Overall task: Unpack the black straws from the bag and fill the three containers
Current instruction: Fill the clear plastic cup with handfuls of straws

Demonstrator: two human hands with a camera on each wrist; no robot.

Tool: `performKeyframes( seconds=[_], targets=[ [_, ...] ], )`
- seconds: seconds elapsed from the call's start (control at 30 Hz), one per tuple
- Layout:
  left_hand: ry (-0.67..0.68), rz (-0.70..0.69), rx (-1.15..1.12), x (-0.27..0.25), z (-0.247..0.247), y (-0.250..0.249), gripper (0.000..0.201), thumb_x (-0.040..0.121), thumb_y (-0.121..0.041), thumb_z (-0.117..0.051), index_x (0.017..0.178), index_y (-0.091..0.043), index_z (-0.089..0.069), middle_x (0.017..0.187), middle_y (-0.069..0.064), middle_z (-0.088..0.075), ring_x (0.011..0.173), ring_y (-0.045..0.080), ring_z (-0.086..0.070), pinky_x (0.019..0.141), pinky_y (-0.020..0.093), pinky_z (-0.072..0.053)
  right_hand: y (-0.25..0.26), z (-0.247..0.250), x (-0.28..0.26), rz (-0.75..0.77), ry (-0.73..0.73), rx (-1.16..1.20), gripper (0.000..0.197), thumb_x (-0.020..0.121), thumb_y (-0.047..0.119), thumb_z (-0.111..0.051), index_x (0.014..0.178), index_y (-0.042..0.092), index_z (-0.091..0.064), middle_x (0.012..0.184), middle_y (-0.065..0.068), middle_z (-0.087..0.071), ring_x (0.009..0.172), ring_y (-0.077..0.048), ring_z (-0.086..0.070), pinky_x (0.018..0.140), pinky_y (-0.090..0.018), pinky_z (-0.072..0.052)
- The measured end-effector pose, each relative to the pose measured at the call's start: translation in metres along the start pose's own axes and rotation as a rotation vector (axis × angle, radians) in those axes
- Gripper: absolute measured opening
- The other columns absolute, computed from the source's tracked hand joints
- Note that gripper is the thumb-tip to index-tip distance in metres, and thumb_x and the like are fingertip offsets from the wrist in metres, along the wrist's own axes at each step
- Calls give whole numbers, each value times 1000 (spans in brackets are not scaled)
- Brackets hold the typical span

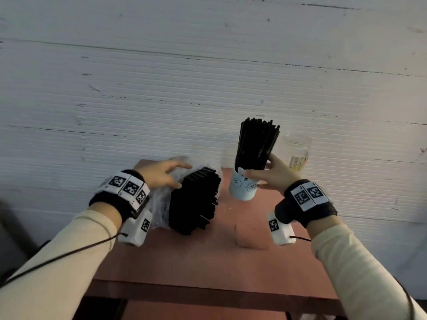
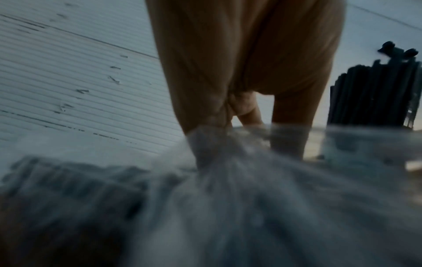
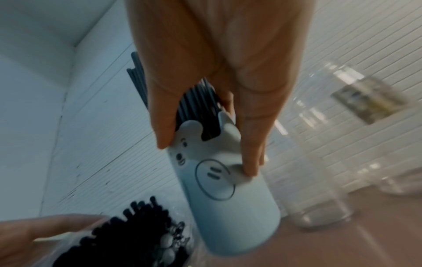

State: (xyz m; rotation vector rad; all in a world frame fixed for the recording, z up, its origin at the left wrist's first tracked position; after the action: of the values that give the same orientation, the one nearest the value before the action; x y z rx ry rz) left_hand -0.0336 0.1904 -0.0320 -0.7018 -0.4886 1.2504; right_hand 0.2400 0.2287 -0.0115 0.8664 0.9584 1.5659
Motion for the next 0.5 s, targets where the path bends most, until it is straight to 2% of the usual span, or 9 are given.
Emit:
performKeyframes(
  seconds=[0.07,0.13,0.23,0.3,0.37,0.43,0.5],
  targets=[
    [24,22,30,3,-4,10,58,78,-26,-75,113,-64,-49,155,-4,-31,143,19,-27,118,41,-23,14,-10,13,71,-90,-22,83,69,30,-85,138,21,-41,127,-2,-58,110,-23,-61,88,-45,-56],
    [36,39,-6,5,-7,18,58,85,-19,-73,118,-60,-48,157,-4,-26,145,17,-22,118,37,-21,21,-21,26,105,-165,-27,82,70,28,-85,137,16,-39,125,1,-55,111,-20,-57,93,-41,-52],
    [31,55,-68,8,-9,24,58,89,-14,-68,130,-49,-48,159,-4,-23,147,14,-18,112,26,-22,24,-34,49,79,-229,7,75,75,19,-81,134,10,-37,114,2,-50,104,-17,-51,90,-34,-48],
    [14,65,-62,10,-9,25,58,90,-13,-66,136,-42,-46,159,-4,-23,147,15,-19,107,22,-23,23,-44,64,44,-242,17,73,74,20,-81,131,8,-37,112,0,-50,102,-18,-53,90,-37,-50],
    [14,66,-72,11,-11,22,58,92,-10,-63,140,-37,-44,160,-3,-21,147,16,-19,105,20,-24,14,-51,86,-15,-238,-19,76,66,28,-84,125,9,-42,110,-1,-56,100,-22,-59,88,-41,-54],
    [23,57,-89,13,-13,21,59,92,-7,-62,141,-34,-44,160,-2,-20,147,15,-18,105,19,-24,-7,-54,121,-39,-221,-64,86,47,46,-85,117,10,-52,106,-3,-65,96,-24,-66,81,-42,-59],
    [31,50,-97,15,-14,21,59,92,-7,-62,141,-33,-43,160,-2,-20,147,14,-18,107,20,-24,-37,-57,160,-62,-196,-69,94,34,53,-83,115,12,-56,103,-6,-69,92,-25,-69,75,-43,-60]
  ],
)
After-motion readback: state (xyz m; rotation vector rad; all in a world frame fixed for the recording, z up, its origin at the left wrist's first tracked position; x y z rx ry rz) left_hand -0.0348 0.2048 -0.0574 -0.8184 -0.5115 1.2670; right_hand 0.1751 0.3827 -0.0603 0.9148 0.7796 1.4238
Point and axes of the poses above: each hand's wrist, its own x-axis towards the middle knuckle, its own z-axis out of the back of the hand, y = z × x, the point moved 10 cm from there along x, towards the middle knuckle
